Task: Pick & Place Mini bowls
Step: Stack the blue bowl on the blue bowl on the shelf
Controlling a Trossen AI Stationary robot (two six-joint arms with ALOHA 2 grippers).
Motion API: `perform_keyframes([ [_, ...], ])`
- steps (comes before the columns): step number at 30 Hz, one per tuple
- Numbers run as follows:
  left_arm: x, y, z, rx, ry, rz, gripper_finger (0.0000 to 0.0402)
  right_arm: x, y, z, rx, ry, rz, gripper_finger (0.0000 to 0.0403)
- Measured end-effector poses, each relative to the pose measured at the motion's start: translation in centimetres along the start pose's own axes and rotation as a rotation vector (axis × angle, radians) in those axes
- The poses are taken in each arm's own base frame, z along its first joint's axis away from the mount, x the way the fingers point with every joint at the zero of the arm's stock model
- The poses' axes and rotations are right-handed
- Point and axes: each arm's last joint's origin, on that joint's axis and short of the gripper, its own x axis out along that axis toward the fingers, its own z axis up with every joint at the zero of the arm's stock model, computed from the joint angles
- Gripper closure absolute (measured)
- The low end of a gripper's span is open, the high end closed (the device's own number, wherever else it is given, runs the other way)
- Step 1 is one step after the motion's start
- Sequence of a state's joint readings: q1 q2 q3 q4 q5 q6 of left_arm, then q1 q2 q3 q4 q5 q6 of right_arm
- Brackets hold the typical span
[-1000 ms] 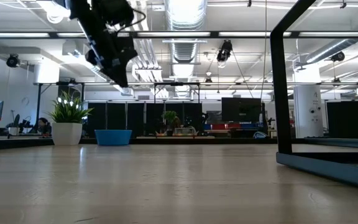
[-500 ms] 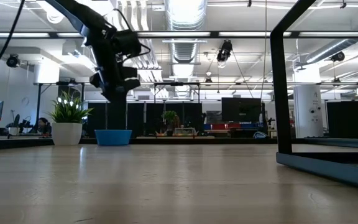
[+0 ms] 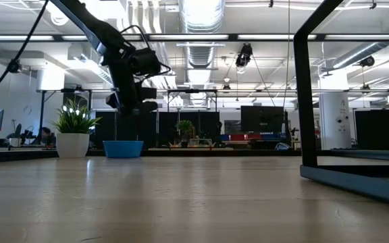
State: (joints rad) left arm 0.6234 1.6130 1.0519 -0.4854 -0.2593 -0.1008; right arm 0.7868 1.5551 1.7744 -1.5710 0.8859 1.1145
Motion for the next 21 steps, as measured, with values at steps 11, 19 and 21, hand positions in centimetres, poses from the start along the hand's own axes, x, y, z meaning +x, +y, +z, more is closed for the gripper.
perform_keyframes([
  [11, 2.0, 0.4, -0.2, -0.005, 0.037, 0.050, 0.0325, 0.0, 0.0, 0.0, -0.020, 0.001, 0.000, 0.0394],
  [19, 3.3, 0.3, -0.9, 0.031, 0.087, 0.055, 0.0325, 0.0, 0.0, 0.0, -0.022, 0.001, 0.000, 0.0394],
  [21, 3.8, 0.2, -1.0, 0.062, 0.103, 0.055, 0.0325, 0.0, 0.0, 0.0, -0.023, 0.001, 0.000, 0.0394],
])
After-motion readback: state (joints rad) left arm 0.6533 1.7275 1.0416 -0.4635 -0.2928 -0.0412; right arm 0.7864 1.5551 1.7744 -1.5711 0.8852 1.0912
